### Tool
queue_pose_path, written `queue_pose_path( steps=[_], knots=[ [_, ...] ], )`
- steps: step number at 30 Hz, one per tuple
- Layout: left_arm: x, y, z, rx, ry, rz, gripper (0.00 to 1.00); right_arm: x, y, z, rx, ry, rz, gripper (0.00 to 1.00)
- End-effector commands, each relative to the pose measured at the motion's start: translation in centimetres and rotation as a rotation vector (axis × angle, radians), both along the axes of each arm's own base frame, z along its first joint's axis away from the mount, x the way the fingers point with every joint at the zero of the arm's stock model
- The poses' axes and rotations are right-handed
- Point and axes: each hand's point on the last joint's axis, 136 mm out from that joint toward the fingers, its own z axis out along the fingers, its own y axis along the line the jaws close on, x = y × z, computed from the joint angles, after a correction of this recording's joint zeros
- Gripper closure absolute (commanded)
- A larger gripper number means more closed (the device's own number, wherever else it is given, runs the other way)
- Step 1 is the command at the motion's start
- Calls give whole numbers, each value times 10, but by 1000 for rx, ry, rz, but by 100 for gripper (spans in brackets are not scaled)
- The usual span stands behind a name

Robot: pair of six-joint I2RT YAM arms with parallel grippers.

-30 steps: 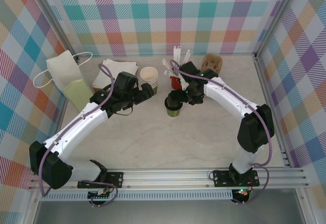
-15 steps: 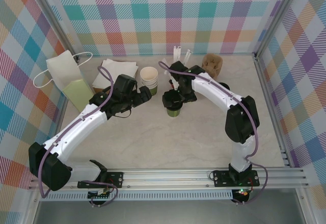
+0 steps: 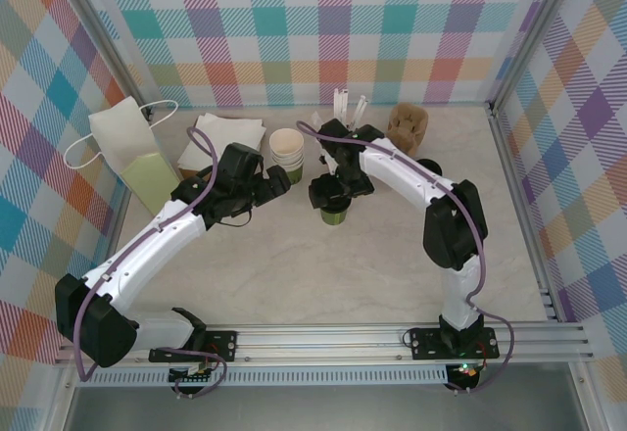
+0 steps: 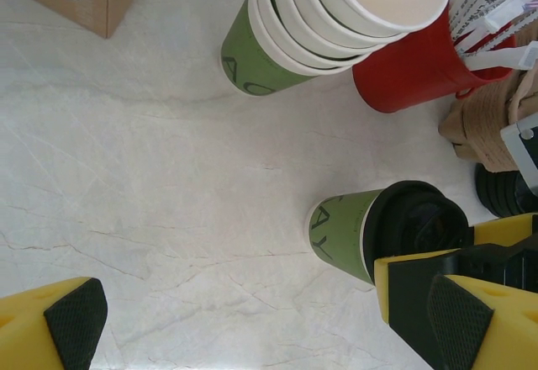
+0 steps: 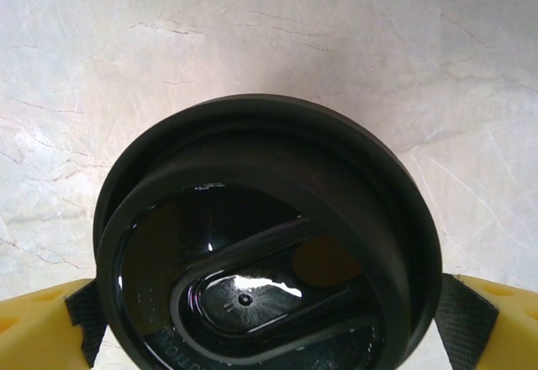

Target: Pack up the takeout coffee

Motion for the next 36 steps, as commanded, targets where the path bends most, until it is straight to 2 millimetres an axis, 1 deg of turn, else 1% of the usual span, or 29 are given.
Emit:
queue_pose_path(
  steps=[1,8,18,28,36],
  knots=[
    [-4,11,-1,35,-1,11,0,-1,1,-1,-26,6,28,0],
    [-3,12,-1,40,0,14,0,-2,1,-10,-44,24,31,0],
    [-3,12,-2,41,2,14,0,-5,1,-13,-43,38,22,0],
    [-2,11,-2,40,6,12,0,-9,-1,-9,0,54,1,0],
    [-1,9,-2,37,8,10,0,-5,-2,3,33,31,-10,0]
  ],
)
